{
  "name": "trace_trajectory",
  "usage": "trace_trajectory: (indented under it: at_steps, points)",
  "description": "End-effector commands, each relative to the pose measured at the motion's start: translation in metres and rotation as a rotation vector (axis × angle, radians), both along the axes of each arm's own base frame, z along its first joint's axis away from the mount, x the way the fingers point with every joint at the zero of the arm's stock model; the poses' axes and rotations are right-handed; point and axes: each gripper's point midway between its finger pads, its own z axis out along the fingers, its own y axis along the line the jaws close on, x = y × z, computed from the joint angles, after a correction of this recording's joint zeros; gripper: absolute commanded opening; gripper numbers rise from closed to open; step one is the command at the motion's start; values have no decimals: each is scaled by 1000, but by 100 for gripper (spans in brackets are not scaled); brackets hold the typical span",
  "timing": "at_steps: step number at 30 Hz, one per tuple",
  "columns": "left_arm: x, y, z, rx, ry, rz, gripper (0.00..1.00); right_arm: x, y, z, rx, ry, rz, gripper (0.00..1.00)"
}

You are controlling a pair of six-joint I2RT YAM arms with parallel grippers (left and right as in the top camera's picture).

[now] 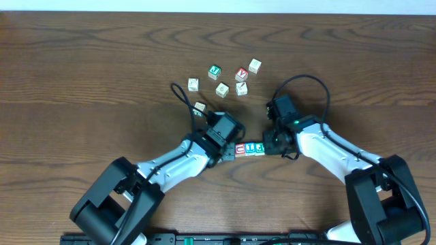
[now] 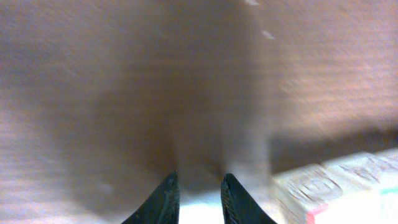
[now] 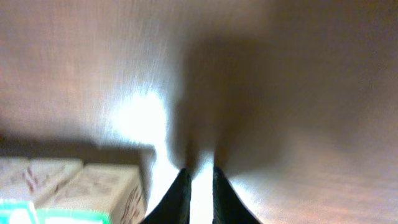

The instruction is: Lift 3 blocks

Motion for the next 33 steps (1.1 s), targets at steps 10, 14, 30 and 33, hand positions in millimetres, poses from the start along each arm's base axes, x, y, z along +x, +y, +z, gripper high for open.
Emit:
trace_trajectory:
  at_steps: [10, 14, 30, 33]
  points:
    - [71, 59, 68, -54, -225, 120, 45, 89, 1, 44, 43, -336, 28, 99]
    - [74, 63, 86, -77, -266, 135, 56, 85, 1, 41, 39, -320, 31, 99]
    - [108, 97, 147, 47, -555, 182, 75, 85, 0, 41, 39, -320, 30, 99]
    - [127, 105, 177, 24, -680, 185, 75, 85, 1, 41, 39, -320, 31, 99]
